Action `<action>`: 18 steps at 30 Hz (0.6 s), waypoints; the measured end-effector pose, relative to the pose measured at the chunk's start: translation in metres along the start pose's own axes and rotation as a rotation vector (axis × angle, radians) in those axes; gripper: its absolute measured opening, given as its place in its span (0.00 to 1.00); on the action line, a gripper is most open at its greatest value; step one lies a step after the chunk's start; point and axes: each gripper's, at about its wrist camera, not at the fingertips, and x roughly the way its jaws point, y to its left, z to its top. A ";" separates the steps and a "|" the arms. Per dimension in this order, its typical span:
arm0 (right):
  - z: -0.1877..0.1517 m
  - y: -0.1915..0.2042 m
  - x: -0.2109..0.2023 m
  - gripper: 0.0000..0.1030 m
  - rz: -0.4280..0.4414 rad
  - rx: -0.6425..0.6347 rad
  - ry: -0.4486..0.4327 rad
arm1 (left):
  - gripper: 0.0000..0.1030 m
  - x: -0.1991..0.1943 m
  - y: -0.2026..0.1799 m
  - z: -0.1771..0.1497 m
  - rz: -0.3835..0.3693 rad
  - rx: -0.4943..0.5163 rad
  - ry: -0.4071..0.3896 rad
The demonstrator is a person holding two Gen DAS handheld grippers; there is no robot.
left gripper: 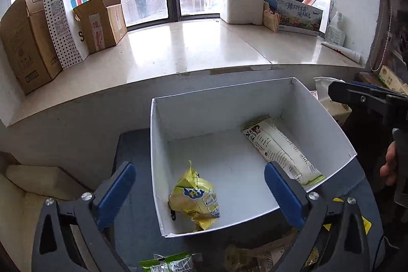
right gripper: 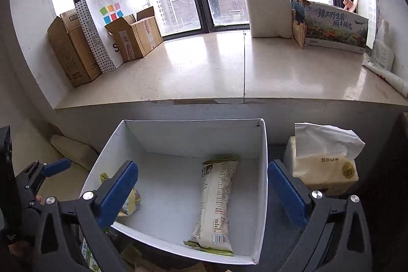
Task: Organize snacks
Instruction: 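Carry both bags into the white box and open both tools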
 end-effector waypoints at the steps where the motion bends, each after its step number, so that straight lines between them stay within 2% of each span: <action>1: 0.000 -0.001 -0.005 1.00 0.003 -0.003 -0.004 | 1.00 -0.004 0.003 -0.002 -0.005 -0.010 -0.006; 3: -0.004 -0.005 -0.018 1.00 0.009 0.014 -0.032 | 1.00 -0.010 0.008 -0.004 -0.030 -0.032 -0.017; 5: -0.009 -0.005 -0.035 1.00 0.051 0.025 -0.073 | 1.00 -0.020 0.010 -0.005 -0.047 -0.052 -0.049; 9: -0.025 0.001 -0.069 1.00 0.051 -0.012 -0.137 | 1.00 -0.046 0.003 -0.011 -0.114 -0.050 -0.091; 11: -0.037 0.003 -0.089 1.00 0.077 -0.011 -0.166 | 1.00 -0.060 -0.003 -0.020 -0.117 -0.035 -0.093; 15: -0.071 0.005 -0.131 1.00 0.125 -0.024 -0.227 | 1.00 -0.096 -0.017 -0.050 -0.088 0.025 -0.130; 18: -0.107 0.002 -0.157 1.00 0.135 -0.032 -0.239 | 1.00 -0.121 -0.022 -0.086 -0.092 0.021 -0.154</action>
